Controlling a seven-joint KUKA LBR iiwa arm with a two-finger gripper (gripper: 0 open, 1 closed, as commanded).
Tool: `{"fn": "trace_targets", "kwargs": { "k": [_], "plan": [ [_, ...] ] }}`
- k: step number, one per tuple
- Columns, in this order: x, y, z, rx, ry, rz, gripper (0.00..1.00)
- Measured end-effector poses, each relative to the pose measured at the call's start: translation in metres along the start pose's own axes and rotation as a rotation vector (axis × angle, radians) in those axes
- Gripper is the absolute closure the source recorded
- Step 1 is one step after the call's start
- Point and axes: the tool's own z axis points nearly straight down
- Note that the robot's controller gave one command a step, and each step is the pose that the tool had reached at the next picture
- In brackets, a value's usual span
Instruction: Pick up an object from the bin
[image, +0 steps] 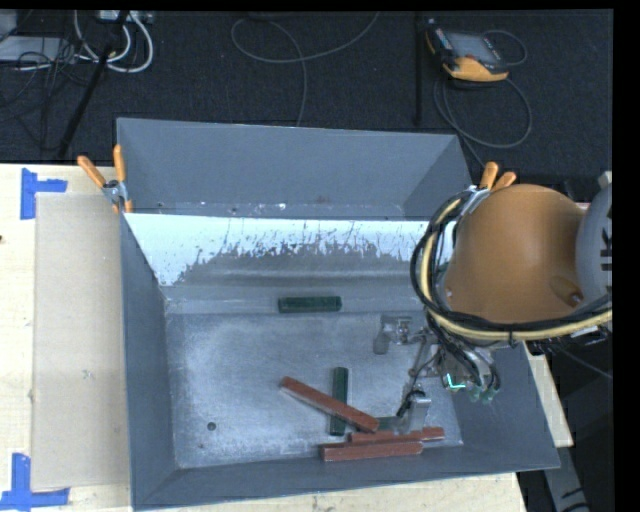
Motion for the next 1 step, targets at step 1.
{"fn": "trace_targets", "kwargs": {
  "k": [1],
  "plan": [
    [-0.0319, 0.0294, 0.1087, 0.000, 0.001, 0.109, 0.00]
  ]
}}
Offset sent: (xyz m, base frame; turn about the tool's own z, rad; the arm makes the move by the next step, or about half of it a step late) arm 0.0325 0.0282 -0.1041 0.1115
